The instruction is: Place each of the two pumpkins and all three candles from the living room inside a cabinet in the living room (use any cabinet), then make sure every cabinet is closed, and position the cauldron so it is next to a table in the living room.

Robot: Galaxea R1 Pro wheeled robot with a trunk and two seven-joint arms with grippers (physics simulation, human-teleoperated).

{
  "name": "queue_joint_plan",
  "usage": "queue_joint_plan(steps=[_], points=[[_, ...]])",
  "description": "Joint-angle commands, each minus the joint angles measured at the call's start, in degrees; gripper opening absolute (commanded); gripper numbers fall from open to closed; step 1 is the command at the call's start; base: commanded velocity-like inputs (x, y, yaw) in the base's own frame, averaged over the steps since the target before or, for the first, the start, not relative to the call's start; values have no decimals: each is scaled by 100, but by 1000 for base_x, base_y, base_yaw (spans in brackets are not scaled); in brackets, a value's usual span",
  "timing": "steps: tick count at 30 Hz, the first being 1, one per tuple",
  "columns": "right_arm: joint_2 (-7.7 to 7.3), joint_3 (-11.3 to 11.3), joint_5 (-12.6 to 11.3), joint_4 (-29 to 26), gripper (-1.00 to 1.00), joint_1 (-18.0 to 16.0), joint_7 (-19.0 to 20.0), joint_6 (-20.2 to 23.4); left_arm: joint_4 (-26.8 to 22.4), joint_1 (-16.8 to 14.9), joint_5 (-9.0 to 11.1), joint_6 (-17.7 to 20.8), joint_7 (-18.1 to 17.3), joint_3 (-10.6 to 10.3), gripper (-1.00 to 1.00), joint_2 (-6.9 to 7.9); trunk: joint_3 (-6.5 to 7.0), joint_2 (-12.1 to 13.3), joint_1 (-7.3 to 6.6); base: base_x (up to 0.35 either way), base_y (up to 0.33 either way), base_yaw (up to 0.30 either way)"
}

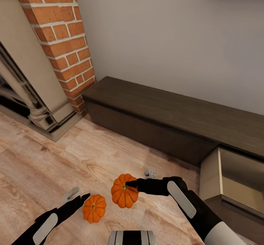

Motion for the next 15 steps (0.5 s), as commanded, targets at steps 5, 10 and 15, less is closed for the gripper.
queue_joint_plan(steps=[5, 10, 15], points=[[-13, -112, -40, -124, -100, 0, 56, 74, -117, 2, -30, 44, -101, 10, 100, 114, -48, -5, 4, 0, 0, 0], [9, -288, -139, -99, -100, -14, 80, -36, -278, 1, 8, 45, -262, 4, 100, 232, -48, -5, 4, 0, 0, 0], [7, -459, -147, -75, -100, -16, 167, -47, -440, 0, 16, 45, -422, 25, 100, 241, -115, -9, 12, 0, 0, 0]])
